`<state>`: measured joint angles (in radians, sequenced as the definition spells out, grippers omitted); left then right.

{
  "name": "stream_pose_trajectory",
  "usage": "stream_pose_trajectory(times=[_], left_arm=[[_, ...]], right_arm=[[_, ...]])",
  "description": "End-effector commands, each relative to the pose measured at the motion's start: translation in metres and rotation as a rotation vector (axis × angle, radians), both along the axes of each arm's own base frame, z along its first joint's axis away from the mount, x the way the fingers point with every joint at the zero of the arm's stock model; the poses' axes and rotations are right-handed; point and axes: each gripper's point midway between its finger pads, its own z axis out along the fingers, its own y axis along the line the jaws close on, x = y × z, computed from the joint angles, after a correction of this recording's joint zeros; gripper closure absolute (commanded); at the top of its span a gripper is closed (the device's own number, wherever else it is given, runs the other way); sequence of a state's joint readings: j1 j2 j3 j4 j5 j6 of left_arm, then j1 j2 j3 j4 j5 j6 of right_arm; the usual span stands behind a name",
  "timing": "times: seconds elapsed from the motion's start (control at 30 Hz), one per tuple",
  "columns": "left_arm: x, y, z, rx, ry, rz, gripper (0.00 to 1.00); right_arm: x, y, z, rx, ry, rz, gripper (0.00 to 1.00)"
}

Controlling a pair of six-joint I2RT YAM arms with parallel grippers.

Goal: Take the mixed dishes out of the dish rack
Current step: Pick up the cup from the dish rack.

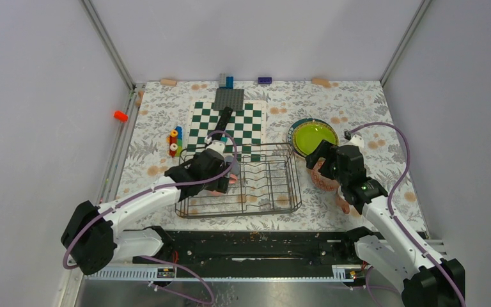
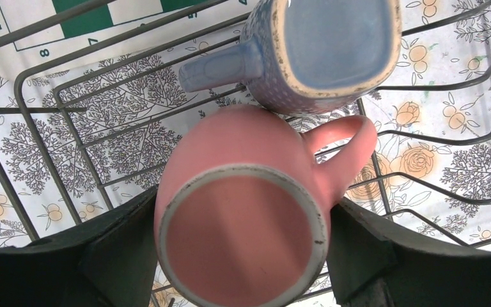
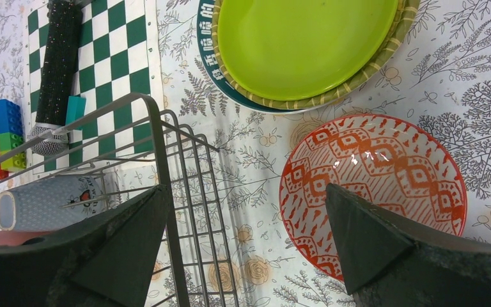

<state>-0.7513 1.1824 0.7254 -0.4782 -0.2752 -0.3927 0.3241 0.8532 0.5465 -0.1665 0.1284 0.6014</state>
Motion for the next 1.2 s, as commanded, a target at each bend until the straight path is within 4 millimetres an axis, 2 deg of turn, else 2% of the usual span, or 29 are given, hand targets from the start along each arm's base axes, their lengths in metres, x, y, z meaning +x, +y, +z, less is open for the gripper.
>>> stream_pose_trajectory(times=[0.0, 0.23, 0.37, 0.5, 0.63, 0.8, 0.83, 0.9, 0.97, 1.07, 1.17], left_arm=[[0.009, -0.013, 0.029, -0.086, -0.054, 0.003, 0.53], [-0.003, -0.015, 0.063, -0.208, -0.126, -0.031, 0.75], [-0.011, -0.018, 0.081, -0.285, -0.161, -0.063, 1.00], [-0.018, -0.021, 0.096, -0.356, -0.189, -0.084, 1.00], [-0.019, -0.028, 0.117, -0.435, -0.266, -0.129, 1.00], [0.000, -0.032, 0.161, -0.503, -0.507, -0.169, 1.00], [0.009, -0.033, 0.178, -0.507, -0.605, -0.179, 1.00], [0.026, -0.027, 0.200, -0.482, -0.751, -0.150, 1.00], [0.035, -0.030, 0.221, -0.466, -0.846, -0.170, 1.00], [0.036, -0.044, 0.244, -0.448, -0.946, -0.278, 1.00], [0.026, -0.060, 0.260, -0.441, -1.033, -0.424, 1.00]], right_arm=[[0.008, 0.002, 0.021, 0.015, -0.065, 0.007, 0.02], [0.008, 0.003, 0.020, 0.018, -0.061, 0.010, 0.02], [0.007, 0.006, 0.022, 0.025, -0.064, 0.028, 0.02], [0.006, 0.021, 0.032, 0.047, -0.120, 0.129, 0.02], [-0.001, 0.050, 0.051, 0.146, -0.208, 0.290, 0.02], [-0.015, 0.074, 0.072, 0.310, -0.217, 0.376, 0.02], [-0.017, 0.078, 0.078, 0.353, -0.216, 0.379, 0.02], [-0.020, 0.087, 0.091, 0.440, -0.216, 0.397, 0.02], [-0.027, 0.098, 0.105, 0.520, -0.212, 0.449, 0.02], [-0.035, 0.113, 0.127, 0.675, -0.202, 0.518, 0.02], [-0.036, 0.125, 0.141, 0.833, -0.164, 0.555, 0.02]])
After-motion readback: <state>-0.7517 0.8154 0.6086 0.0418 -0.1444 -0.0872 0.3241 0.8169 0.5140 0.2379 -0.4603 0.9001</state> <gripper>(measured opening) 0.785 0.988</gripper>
